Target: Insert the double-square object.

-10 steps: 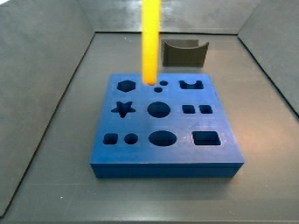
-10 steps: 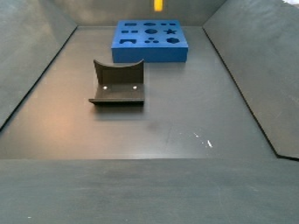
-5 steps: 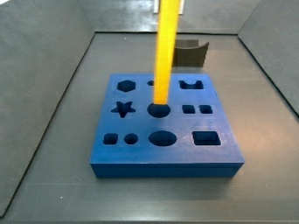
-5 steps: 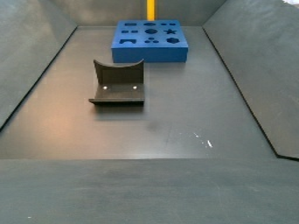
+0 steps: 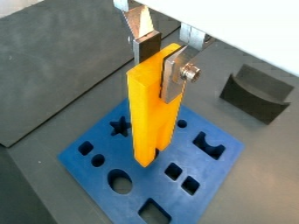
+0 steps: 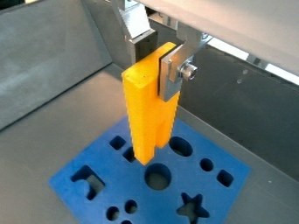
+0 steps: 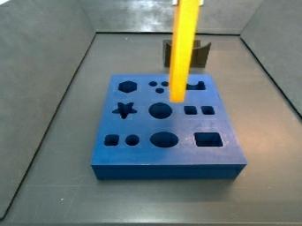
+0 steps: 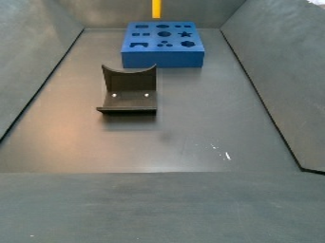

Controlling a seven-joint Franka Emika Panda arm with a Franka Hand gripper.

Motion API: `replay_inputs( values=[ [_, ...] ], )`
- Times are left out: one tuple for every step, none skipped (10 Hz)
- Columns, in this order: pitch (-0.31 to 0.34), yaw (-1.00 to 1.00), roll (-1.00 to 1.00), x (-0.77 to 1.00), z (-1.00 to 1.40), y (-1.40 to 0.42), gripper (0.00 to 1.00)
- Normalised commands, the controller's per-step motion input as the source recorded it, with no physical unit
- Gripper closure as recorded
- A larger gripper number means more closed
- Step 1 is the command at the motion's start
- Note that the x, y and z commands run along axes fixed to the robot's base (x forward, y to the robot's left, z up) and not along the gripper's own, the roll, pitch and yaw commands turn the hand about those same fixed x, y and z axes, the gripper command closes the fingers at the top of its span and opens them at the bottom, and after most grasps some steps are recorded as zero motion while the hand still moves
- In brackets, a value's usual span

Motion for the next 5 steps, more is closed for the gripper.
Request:
replay_inputs(
  values=[
    [0.0,-0.19,0.36,0.87,-0.07,0.0,1.0],
    [0.0,-0.33,0.36,0.71,-0.07,0.0,1.0],
    [-0.029,-0.45,0.28,0.65,0.0,0.0,1.0],
    [-0.033,-0.67,0.09,0.46,0.16,0.0,1.0],
    [-0.019,-0.9,0.0,0.22,0.13,0.07,1.0]
  ],
)
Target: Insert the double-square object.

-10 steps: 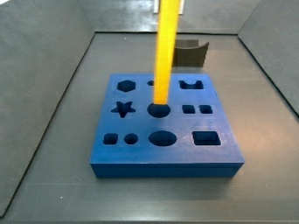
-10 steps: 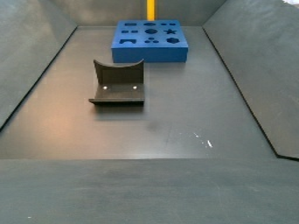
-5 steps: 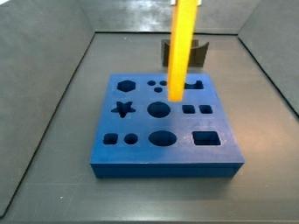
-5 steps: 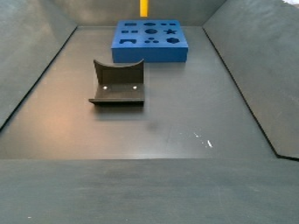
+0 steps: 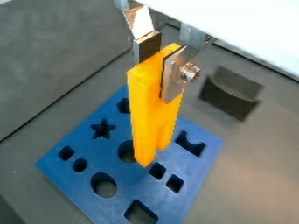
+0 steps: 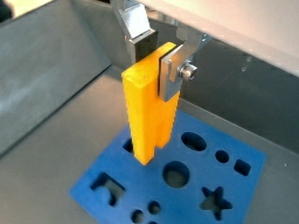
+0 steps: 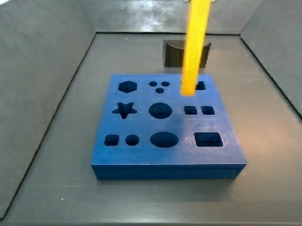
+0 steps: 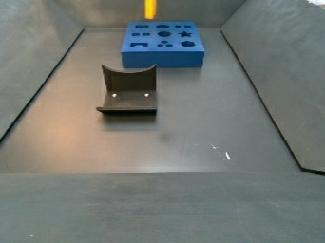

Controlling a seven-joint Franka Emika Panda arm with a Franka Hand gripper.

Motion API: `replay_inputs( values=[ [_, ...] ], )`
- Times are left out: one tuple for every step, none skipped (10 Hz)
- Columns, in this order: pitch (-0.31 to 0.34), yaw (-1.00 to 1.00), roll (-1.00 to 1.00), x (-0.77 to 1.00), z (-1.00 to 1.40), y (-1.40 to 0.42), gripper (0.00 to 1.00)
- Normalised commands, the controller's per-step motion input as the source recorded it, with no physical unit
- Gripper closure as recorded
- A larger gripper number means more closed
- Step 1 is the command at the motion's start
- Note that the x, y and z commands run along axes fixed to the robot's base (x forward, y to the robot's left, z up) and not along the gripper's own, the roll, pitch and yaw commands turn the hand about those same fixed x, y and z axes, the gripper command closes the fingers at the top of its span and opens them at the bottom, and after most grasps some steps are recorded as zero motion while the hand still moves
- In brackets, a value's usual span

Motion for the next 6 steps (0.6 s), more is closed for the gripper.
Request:
replay_inputs(
  values=[
    [-0.019,-0.94,0.0,0.18,0.11,0.09,1.0],
    [-0.011,-0.95,0.0,0.16,0.1,0.09,1.0],
    [-0.001,-0.94,0.0,0.15,0.09,0.09,1.0],
    [0.0,-0.94,0.0,0.15,0.03,0.08,1.0],
    [-0.004,-0.89,0.05,0.2,0.0,0.1,1.0],
    [0.0,-0.86,0.09,0.16,-0.02,0.1,1.0]
  ],
)
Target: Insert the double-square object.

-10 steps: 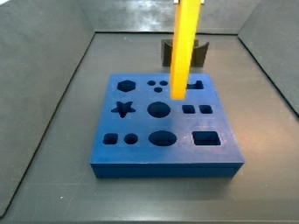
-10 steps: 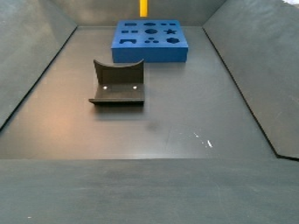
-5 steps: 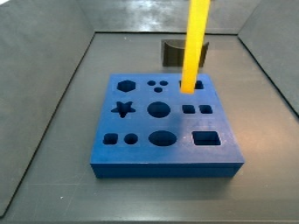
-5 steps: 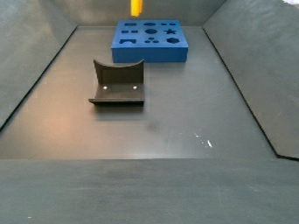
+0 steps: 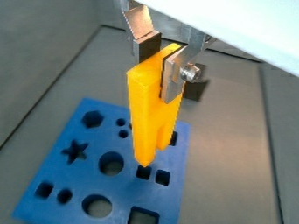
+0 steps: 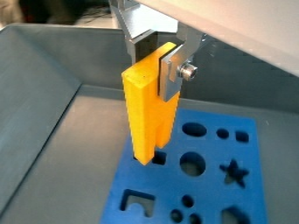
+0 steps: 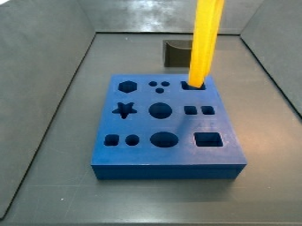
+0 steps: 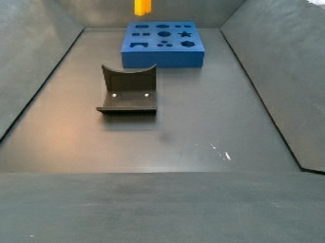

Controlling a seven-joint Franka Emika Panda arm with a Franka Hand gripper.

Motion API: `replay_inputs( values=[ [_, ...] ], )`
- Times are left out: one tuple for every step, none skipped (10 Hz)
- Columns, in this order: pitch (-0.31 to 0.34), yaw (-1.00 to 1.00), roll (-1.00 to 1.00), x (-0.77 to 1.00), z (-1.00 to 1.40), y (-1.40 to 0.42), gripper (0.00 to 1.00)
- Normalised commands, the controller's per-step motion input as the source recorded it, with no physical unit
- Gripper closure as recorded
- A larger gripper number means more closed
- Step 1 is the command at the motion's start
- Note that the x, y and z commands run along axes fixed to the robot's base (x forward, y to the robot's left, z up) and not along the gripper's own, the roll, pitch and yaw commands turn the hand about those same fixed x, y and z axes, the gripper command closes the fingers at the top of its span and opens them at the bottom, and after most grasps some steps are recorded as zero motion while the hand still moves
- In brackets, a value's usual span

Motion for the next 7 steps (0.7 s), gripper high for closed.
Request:
replay_inputs(
  values=[
    [0.011,-0.82,0.1,0.14,-0.04,0.09,1.0],
    [0.053,-0.73,0.05,0.22,0.0,0.0,1.0],
    [0.157,-0.63,0.0,0.21,0.0,-0.08,1.0],
    [0.239,-0.57,-0.01,0.19,0.0,-0.2,1.0],
    [0.227,-0.6,-0.07,0.2,0.0,-0.24,1.0],
    [0.231,-0.64,-0.07,0.15,-0.09,-0.21,1.0],
    [0.289,-0.65,-0.06,0.07,-0.16,-0.18,1.0]
  ],
)
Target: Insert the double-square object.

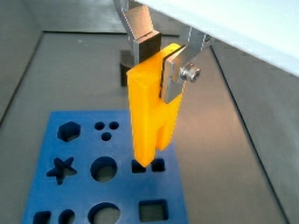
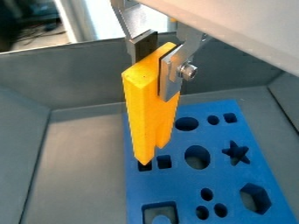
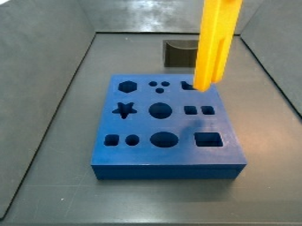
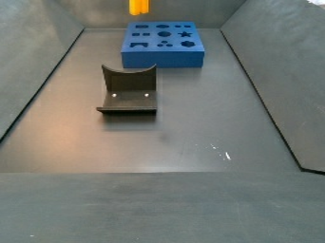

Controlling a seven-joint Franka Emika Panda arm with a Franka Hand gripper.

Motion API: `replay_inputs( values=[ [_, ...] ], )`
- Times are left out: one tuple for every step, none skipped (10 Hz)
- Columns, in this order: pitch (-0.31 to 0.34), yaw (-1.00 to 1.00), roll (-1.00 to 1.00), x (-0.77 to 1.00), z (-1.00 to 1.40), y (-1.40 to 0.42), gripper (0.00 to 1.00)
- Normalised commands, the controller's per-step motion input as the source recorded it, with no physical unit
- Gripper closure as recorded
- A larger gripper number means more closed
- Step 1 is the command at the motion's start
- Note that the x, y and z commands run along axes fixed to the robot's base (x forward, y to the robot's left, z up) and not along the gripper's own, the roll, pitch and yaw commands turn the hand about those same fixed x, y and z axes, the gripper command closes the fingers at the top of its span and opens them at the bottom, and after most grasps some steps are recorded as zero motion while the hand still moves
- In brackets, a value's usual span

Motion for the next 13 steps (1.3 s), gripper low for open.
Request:
replay_inputs(
  values=[
    [0.401,-0.66,-0.01,0.0,-0.27,-0.12,1.0],
    [0.411,-0.7,0.0,0.0,-0.28,-0.05,1.0],
    [0.416,-0.72,0.0,0.0,-0.26,0.0,1.0],
    [0.42,-0.73,0.0,0.0,-0.24,0.0,1.0],
    [0.38,-0.79,0.0,-0.03,-0.19,0.01,1.0],
    [0.211,-0.88,0.0,0.0,-0.09,0.05,1.0],
    [0.13,-0.89,0.0,0.0,-0.08,0.06,1.0],
    [0.05,-0.92,0.0,0.08,-0.03,0.04,1.0],
    [0.0,-0.91,-0.01,0.17,-0.01,0.04,1.0],
    [0.0,-0.81,-0.03,0.34,0.0,0.03,1.0],
    [0.0,-0.66,-0.01,0.52,-0.03,0.01,1.0],
    [0.0,-0.63,0.0,0.55,-0.1,0.0,1.0],
    [0.0,-0.61,0.0,0.55,-0.11,0.0,1.0]
  ],
)
